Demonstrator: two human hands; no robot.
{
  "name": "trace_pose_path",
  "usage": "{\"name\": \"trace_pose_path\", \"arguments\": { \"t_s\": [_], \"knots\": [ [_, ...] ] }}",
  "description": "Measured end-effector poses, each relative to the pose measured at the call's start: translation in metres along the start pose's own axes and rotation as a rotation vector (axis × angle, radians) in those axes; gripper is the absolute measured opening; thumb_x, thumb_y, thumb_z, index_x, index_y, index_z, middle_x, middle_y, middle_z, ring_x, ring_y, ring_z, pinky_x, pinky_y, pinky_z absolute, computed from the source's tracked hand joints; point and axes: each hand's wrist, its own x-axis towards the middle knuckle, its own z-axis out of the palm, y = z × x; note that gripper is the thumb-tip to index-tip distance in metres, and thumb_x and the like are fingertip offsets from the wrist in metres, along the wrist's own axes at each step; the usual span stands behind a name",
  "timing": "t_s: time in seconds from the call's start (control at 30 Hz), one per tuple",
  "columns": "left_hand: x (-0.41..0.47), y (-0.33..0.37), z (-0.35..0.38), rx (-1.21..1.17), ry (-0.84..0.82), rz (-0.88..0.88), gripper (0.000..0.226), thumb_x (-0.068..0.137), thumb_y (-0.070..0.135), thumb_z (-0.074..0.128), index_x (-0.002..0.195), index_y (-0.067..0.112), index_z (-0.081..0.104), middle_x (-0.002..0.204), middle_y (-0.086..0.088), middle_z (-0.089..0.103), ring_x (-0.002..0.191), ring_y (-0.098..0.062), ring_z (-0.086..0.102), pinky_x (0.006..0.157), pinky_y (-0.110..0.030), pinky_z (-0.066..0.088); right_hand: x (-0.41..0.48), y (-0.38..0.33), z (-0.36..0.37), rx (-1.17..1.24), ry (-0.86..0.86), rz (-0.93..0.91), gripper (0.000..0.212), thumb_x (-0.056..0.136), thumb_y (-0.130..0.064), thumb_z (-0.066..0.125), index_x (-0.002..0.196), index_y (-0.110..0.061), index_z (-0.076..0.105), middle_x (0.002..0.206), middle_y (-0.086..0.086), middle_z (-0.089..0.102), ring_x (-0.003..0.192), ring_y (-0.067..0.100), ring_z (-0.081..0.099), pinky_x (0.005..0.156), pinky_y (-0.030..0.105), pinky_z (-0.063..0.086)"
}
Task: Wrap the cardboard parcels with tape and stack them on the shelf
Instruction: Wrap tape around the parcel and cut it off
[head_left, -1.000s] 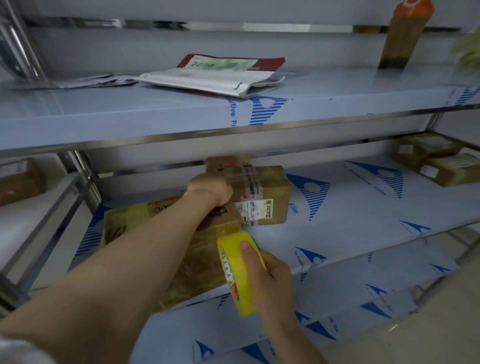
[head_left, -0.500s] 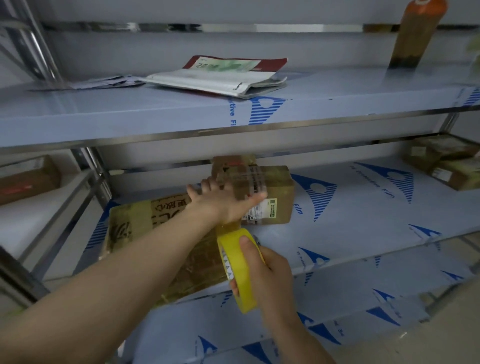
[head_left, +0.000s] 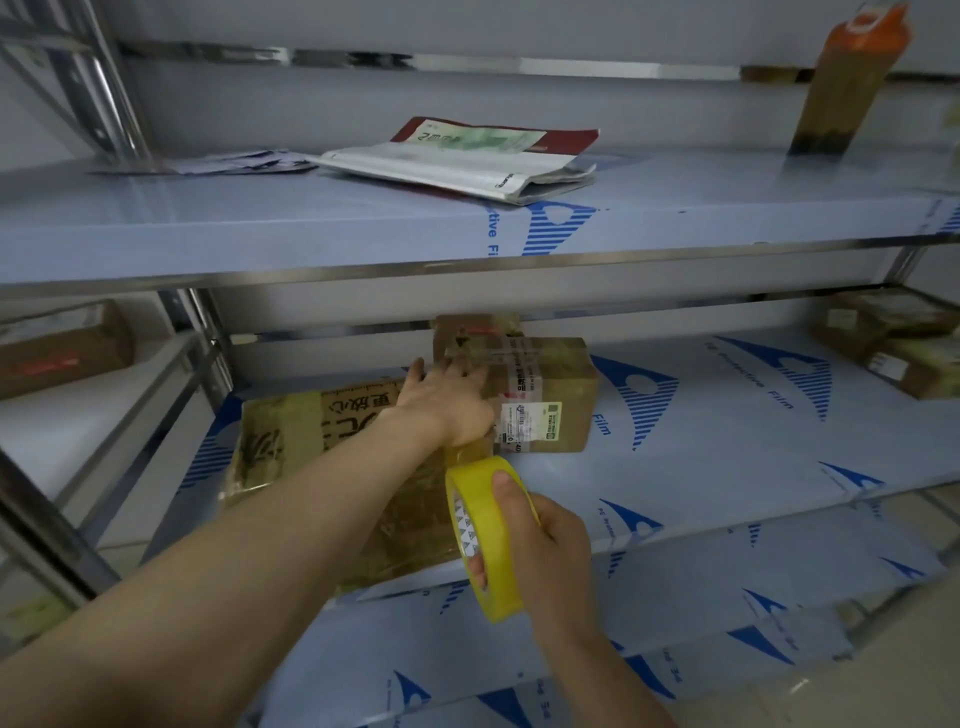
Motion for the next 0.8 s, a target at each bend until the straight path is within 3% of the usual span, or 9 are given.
{"name": "trace_pose_path", "arguments": {
  "t_s": [0.1, 0.17, 0.23, 0.3, 0.43, 0.53, 0.63, 0.73, 0.8],
  "knots": [
    [-0.009, -0.002, -0.007, -0.096, -0.085, 0.133, 0.069, 0.093, 0.067, 0.023, 0.151, 0.030, 0.018, 0.160, 0.005, 0.007, 0.147, -0.020, -0.003, 0.116, -0.044, -0.008, 0.000, 0.000, 0.001, 0.009, 0.028, 0.018, 0.053, 0.088, -0.048, 0.058, 0.044, -0.019, 0.056, 0.045, 0.009, 0.057, 0.043, 0.024, 0.060, 0.049, 0.029, 0.048],
    [-0.020, -0.017, -0.024, -0.224, -0.272, 0.136, 0.105, 0.070, 0.086, 0.042, 0.152, 0.032, 0.004, 0.160, 0.005, -0.005, 0.145, -0.016, -0.012, 0.114, -0.040, -0.012, -0.002, 0.000, 0.001, 0.035, 0.034, 0.039, 0.052, 0.087, -0.048, 0.061, 0.046, -0.018, 0.055, 0.046, 0.010, 0.057, 0.043, 0.024, 0.060, 0.047, 0.028, 0.048],
    [-0.033, -0.044, -0.041, -0.107, -0.419, 0.051, 0.145, 0.034, 0.093, 0.059, 0.148, 0.037, -0.012, 0.158, 0.002, -0.016, 0.144, -0.019, -0.018, 0.114, -0.049, -0.009, -0.004, -0.002, 0.002, 0.031, 0.045, 0.054, 0.050, 0.086, -0.048, 0.062, 0.049, -0.016, 0.059, 0.049, 0.013, 0.060, 0.043, 0.024, 0.060, 0.046, 0.028, 0.048],
    [-0.049, -0.070, -0.046, 0.055, -0.440, -0.068, 0.152, 0.032, 0.082, 0.072, 0.147, 0.038, -0.017, 0.159, -0.003, -0.012, 0.146, -0.027, -0.010, 0.116, -0.054, 0.005, -0.006, -0.009, 0.006, 0.050, 0.047, 0.070, 0.048, 0.087, -0.046, 0.062, 0.053, -0.013, 0.062, 0.050, 0.014, 0.061, 0.042, 0.023, 0.059, 0.045, 0.027, 0.048],
    [-0.060, -0.092, -0.046, -0.107, -0.356, -0.033, 0.121, 0.060, 0.052, 0.082, 0.152, 0.033, 0.005, 0.150, -0.003, 0.027, 0.136, -0.026, 0.030, 0.110, -0.042, 0.032, -0.014, -0.038, 0.001, 0.063, -0.015, 0.151, 0.042, 0.085, -0.041, 0.065, 0.063, -0.005, 0.062, 0.045, 0.006, 0.062, 0.035, 0.012, 0.059, 0.034, 0.019, 0.044],
    [-0.066, -0.112, -0.062, -0.483, -0.506, 0.001, 0.089, 0.054, 0.054, 0.080, 0.135, 0.041, 0.045, 0.124, 0.011, 0.061, 0.110, -0.013, 0.060, 0.092, -0.030, 0.049, -0.014, -0.075, -0.006, 0.051, -0.225, 0.119, 0.020, 0.083, -0.029, 0.068, 0.084, -0.009, 0.067, 0.065, 0.010, 0.072, 0.055, 0.020, 0.069, 0.053, 0.033, 0.058],
    [-0.074, -0.127, -0.058, -0.697, -0.582, -0.029, 0.055, 0.059, 0.053, 0.079, 0.109, 0.033, 0.067, 0.101, 0.006, 0.073, 0.095, -0.017, 0.070, 0.083, -0.032, 0.054, 0.000, -0.098, 0.007, -0.006, -0.401, 0.008, 0.015, 0.080, -0.011, 0.063, 0.090, 0.000, 0.067, 0.072, 0.013, 0.072, 0.061, 0.021, 0.068, 0.064, 0.036, 0.056],
    [-0.070, -0.135, -0.029, -0.481, -0.287, -0.071, 0.038, 0.081, 0.041, 0.071, 0.111, 0.019, 0.070, 0.092, 0.008, 0.071, 0.094, -0.013, 0.066, 0.089, -0.019, 0.048, 0.028, -0.096, 0.040, -0.090, -0.328, 0.080, 0.016, 0.085, -0.008, 0.059, 0.092, 0.005, 0.066, 0.074, 0.018, 0.070, 0.061, 0.024, 0.065, 0.074, 0.040, 0.053],
    [-0.069, -0.132, -0.009, -0.191, -0.091, -0.106, 0.041, 0.094, 0.038, 0.054, 0.127, 0.014, 0.060, 0.115, 0.000, 0.065, 0.107, -0.017, 0.059, 0.095, -0.022, 0.044, 0.050, -0.088, 0.060, -0.100, -0.283, 0.142, 0.019, 0.087, -0.009, 0.057, 0.096, 0.007, 0.064, 0.077, 0.021, 0.066, 0.061, 0.026, 0.061, 0.073, 0.039, 0.051]
  ]
}}
